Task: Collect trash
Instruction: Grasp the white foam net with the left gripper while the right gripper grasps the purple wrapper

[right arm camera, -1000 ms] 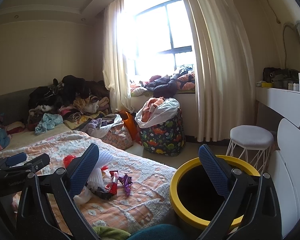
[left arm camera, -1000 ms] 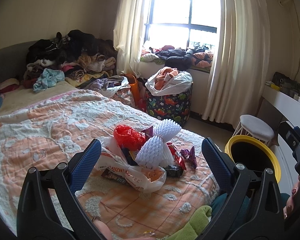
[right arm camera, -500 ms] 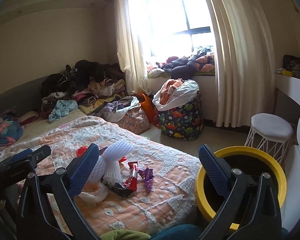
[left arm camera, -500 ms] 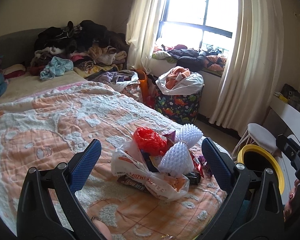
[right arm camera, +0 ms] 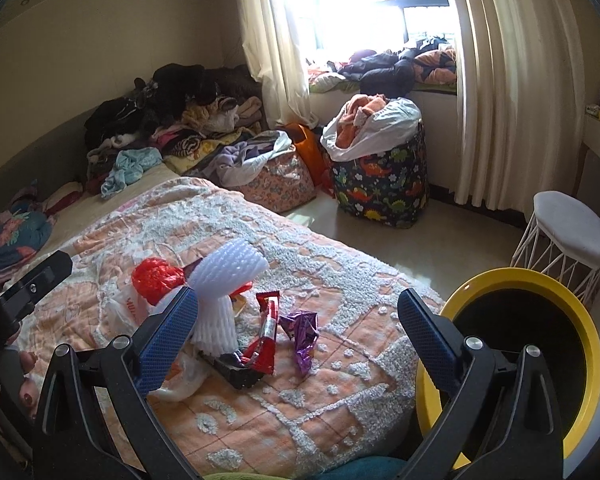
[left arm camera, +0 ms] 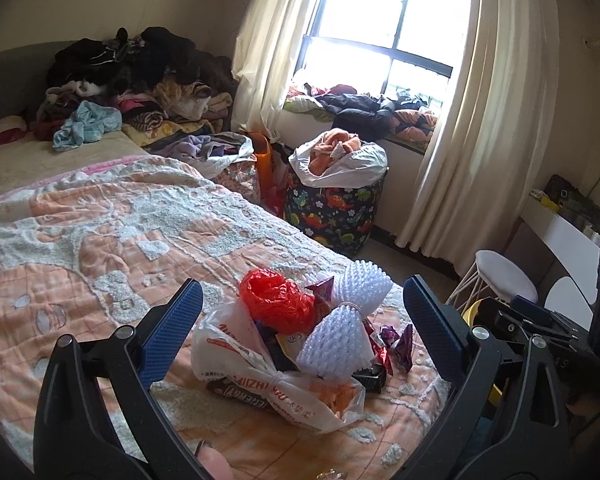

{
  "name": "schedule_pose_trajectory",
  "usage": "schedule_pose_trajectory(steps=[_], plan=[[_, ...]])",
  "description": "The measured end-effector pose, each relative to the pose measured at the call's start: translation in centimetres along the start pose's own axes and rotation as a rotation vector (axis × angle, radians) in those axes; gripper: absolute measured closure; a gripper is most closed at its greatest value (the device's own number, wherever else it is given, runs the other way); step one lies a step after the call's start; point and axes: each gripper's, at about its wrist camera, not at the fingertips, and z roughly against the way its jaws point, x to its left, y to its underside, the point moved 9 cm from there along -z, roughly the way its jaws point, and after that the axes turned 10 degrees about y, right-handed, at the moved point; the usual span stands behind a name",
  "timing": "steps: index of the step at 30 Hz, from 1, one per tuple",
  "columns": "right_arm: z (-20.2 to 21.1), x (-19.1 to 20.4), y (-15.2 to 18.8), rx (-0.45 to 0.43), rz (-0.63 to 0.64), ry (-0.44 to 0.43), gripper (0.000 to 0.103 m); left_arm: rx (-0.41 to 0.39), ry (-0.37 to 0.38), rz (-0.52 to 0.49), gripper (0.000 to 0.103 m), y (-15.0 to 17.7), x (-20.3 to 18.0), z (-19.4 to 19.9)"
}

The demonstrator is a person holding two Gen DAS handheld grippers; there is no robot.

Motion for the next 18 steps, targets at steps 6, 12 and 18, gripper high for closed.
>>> schedule_pose_trajectory(steps=[6, 12, 18], plan=[[-3.2, -1.8, 1.3, 0.086, 0.022, -0.005, 0.006, 0.083, 0.018, -0.05, 0.011, 1.6, -1.6, -3.1], [-5.8, -1.7, 2.9, 0.189, 0.018, -0.053, 0.023, 0.179, 0.015, -0.07, 0.021, 3.5, -1.7, -5.5], [-7.9, -0.3, 4.4, 0.27, 0.025, -0.09, 0.042, 0.247, 0.026, -0.068, 0.033, 5.1, -1.5, -6.7]])
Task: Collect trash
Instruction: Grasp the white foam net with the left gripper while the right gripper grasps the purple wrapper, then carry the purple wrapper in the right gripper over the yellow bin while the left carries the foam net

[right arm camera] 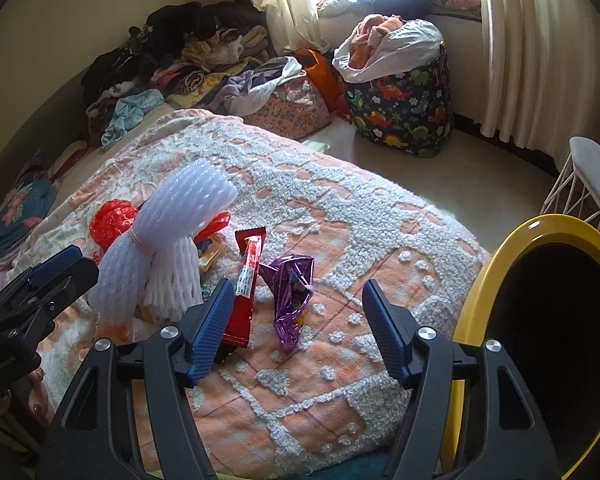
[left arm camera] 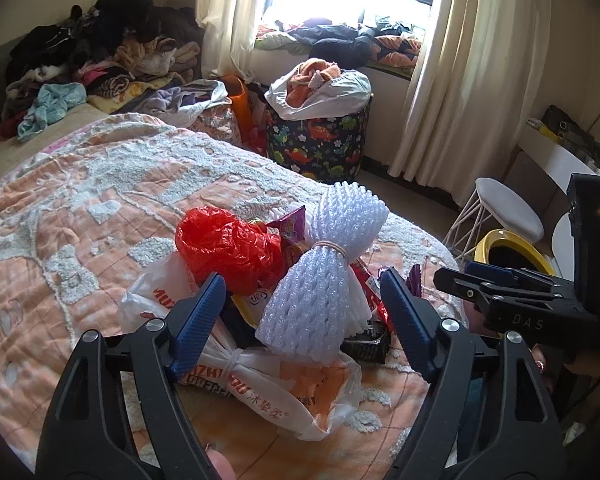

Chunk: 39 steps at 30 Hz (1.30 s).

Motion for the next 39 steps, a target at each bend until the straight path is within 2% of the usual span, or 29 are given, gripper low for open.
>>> schedule_pose_trajectory(steps=[4, 7, 9, 10, 12, 20, 22, 25, 32, 39], plan=[[-1.6, 0.9, 0.5, 0.045, 0.02, -0.004, 0.058, 0.025, 0.009, 0.003, 0.042, 0.4, 0.0, -0.7], [-2.7, 1.2, 0.9, 0.067, 0.023, 0.014, 0.067, 0.04, 0.007, 0.008, 0.044, 0.6, 0.1, -1.0], [-3.3, 1.1, 1.2, 0.086, 0.01, 0.008, 0.076, 0.051, 0.006, 0.011, 0.045, 0.8, 0.2, -1.2], [-3.6, 1.0, 1.3, 0.094, 0.005, 0.004, 0.085, 0.055, 0.005, 0.012, 0.047, 0.8, 0.3, -1.2], [-3.8, 0.9, 1.4, 0.097, -0.006, -0.003, 0.093, 0.062, 0.003, 0.013, 0.051, 0.9, 0.5, -1.4], [-2.3, 0.3, 0.9, 0.039, -0.051, -0.029, 0.095, 0.081, 0.0, 0.007, 0.073, 1.4, 0.2, -1.7], [-1.7, 0.1, 0.8, 0.015, -0.057, -0.033, 0.095, 0.078, 0.003, 0.003, 0.081, 1.3, 0.1, -1.6], [-0.6, -0.2, 0.6, -0.017, -0.069, -0.044, 0.095, 0.057, 0.007, 0.001, 0.087, 1.0, -0.2, -1.2], [1.8, -0.9, 0.8, -0.068, -0.11, -0.07, 0.095, -0.014, 0.039, 0.005, 0.089, -0.6, -1.3, 0.5], [4.1, -2.7, 0.7, -0.103, -0.15, -0.08, 0.095, -0.037, 0.079, -0.028, 0.089, -1.6, -3.7, 1.2]])
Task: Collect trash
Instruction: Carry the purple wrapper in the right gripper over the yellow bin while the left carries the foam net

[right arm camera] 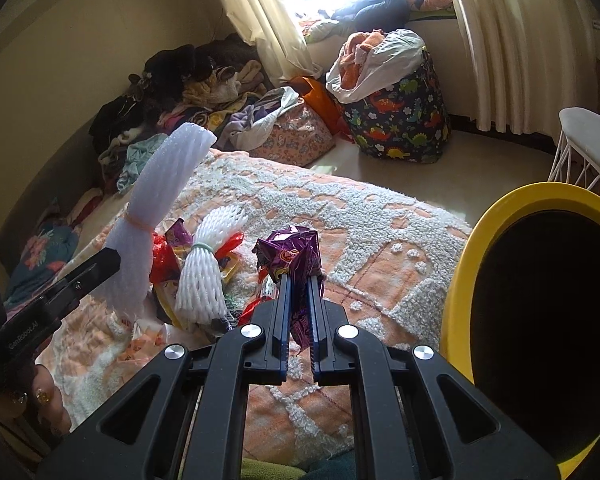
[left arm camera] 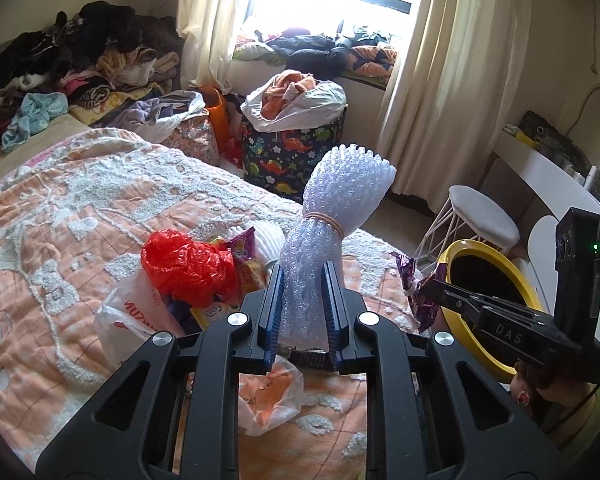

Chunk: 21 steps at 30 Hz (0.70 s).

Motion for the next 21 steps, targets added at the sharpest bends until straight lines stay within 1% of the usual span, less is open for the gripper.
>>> schedule_pose_trajectory(steps=[6, 13, 21], plan=[[2.0, -1.8, -0.1, -0.031, -0.028, 0.018, 0.095, 0.0, 0.024, -0.026, 0.089, -0.1, -2.1, -0.1], [3.7, -4.2, -0.1, -0.044, -0.066, 0.055, 0.095, 0.001, 0.041, -0.054, 0.089, -0.2, -3.8, -0.1], [5.2, -5.5, -0.4, -0.061, -0.088, 0.079, 0.095, 0.004, 0.058, -0.087, 0.089, -0.2, -5.4, -0.2]])
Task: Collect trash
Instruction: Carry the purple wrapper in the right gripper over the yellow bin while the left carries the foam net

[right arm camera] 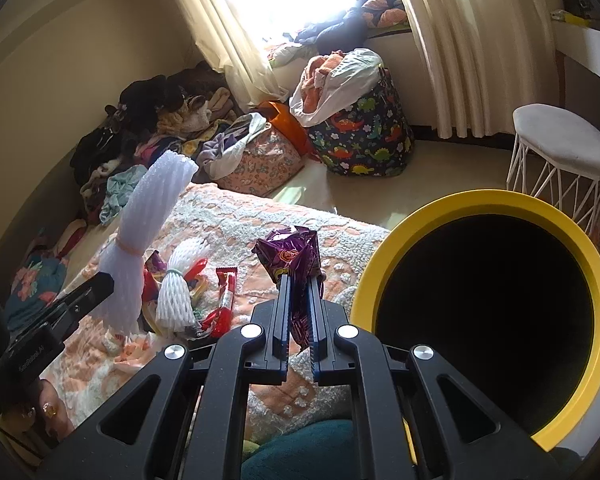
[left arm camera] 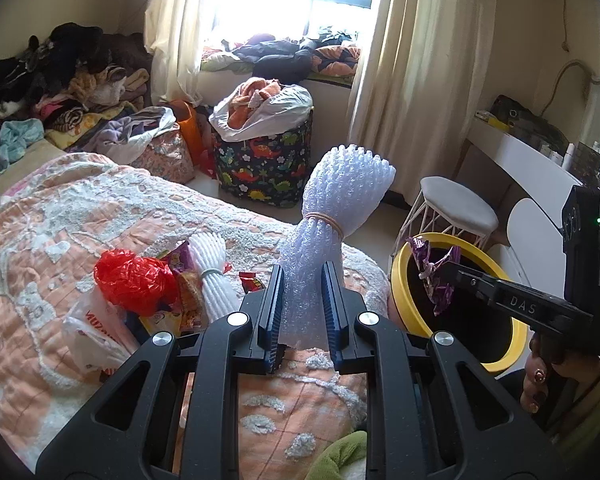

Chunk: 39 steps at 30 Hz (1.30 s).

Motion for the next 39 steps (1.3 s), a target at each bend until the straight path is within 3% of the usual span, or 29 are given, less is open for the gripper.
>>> schedule_pose_trajectory(steps=[16, 39], plan=[[1.2, -4.4, -1.5, -0.021, -0.078, 0.07, 0.095, 0.038, 0.034, -0.056, 0.089, 0.5, -3.0, -1.3], [1.6, -14.0, -2.0, -0.03, -0.28, 0.218, 0.095, 0.163, 0.125, -0.132, 0.089, 3.2, -8.3, -6.9]])
